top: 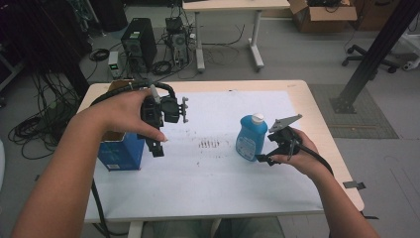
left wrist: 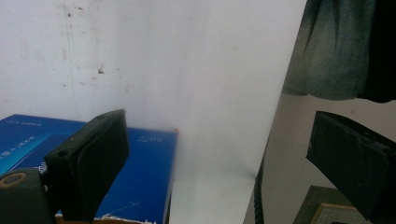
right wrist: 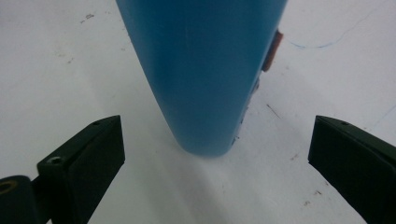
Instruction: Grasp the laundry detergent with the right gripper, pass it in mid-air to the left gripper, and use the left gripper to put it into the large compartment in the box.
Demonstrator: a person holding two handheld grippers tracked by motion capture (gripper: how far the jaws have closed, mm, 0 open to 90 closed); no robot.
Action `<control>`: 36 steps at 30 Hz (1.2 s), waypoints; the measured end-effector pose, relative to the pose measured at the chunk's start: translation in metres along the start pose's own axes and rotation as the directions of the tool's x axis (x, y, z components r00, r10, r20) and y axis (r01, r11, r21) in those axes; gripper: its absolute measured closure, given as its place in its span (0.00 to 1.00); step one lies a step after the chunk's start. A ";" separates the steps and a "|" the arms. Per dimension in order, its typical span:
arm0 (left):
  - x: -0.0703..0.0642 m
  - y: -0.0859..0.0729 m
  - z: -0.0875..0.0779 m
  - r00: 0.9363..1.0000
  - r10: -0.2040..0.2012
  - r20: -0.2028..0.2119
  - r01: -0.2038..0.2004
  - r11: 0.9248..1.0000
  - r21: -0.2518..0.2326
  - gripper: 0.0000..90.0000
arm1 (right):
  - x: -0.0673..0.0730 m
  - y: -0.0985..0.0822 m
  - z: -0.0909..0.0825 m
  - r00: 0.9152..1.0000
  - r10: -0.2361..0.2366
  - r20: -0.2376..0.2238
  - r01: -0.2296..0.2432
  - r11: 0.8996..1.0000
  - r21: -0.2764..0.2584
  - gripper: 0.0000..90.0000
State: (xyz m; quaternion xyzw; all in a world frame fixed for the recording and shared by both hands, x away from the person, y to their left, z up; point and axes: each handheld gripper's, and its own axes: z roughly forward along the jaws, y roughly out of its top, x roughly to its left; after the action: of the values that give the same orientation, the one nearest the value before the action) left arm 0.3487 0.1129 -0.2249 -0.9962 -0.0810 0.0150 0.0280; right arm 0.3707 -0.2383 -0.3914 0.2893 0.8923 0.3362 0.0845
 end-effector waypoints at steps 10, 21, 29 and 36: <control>0.000 -0.001 0.002 1.000 -0.003 0.006 0.003 1.000 0.008 0.07 | 0.003 0.000 0.008 1.000 0.011 0.024 -0.010 0.999 -0.041 0.03; -0.001 0.002 0.003 1.000 0.002 0.008 -0.002 1.000 0.007 0.07 | 0.006 0.000 0.009 0.999 0.027 0.047 -0.022 0.993 -0.115 0.03; -0.002 0.002 0.003 1.000 -0.001 0.009 0.001 1.000 0.009 0.07 | 0.008 -0.004 0.015 0.998 0.027 0.062 -0.018 0.988 -0.151 0.02; -0.002 0.003 0.003 1.000 -0.001 0.011 0.001 1.000 0.012 0.07 | 0.009 -0.006 0.018 0.993 0.073 0.096 -0.049 0.972 -0.230 0.02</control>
State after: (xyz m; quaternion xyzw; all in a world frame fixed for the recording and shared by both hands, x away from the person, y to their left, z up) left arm 0.3471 0.1099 -0.2277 -0.9959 -0.0815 0.0210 0.0337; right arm 0.3667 -0.2273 -0.4087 0.3221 0.8331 0.4230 0.1528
